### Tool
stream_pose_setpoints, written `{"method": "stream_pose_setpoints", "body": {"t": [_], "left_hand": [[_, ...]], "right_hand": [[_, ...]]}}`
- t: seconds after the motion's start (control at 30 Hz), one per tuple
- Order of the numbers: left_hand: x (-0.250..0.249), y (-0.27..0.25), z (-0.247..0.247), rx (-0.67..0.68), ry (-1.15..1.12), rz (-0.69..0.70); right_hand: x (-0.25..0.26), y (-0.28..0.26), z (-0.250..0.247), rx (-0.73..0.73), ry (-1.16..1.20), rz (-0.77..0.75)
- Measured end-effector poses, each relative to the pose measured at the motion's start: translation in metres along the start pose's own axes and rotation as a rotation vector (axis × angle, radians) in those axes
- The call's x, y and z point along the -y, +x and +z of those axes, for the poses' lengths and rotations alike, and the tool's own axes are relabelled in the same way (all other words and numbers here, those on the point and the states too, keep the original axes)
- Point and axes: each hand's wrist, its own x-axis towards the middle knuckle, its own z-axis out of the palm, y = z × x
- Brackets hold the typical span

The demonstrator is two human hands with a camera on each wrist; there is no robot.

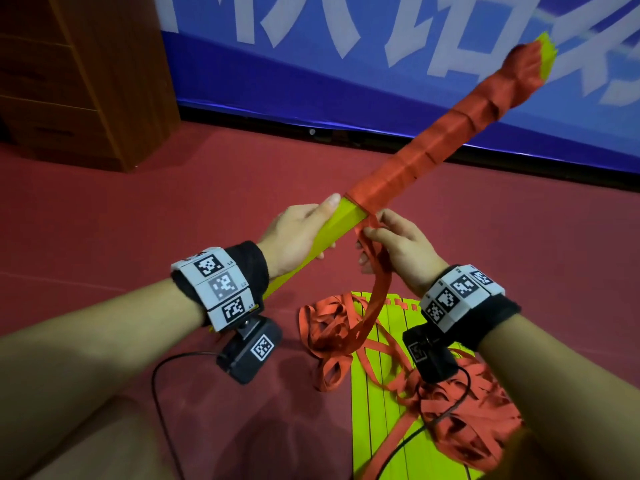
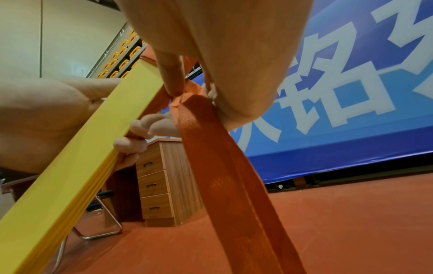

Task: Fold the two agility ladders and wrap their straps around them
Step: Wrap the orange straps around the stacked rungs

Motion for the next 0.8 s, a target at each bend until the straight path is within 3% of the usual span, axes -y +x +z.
{"method": "stream_pose_setpoints", "body": {"t": [0.17, 0.43, 0.8], "left_hand": [[0.0019, -0.0019, -0.0034, -0.069, 0.060, 0.041], [0.0040, -0.0015, -0.0061, -0.169, 0.135, 0.014], [0.0055, -0.0046, -0.0053, -0.201, 0.315, 0.008]], "right_hand": [[-0.0068, 0.0019, -0.0025, -0.001, -0.007, -0.058], [-0.0032, -0.0005, 0.0024, 0.003, 0.107, 0.017], [-0.0040, 0.0025, 0.0003, 0.005, -0.011, 0.059]]}}
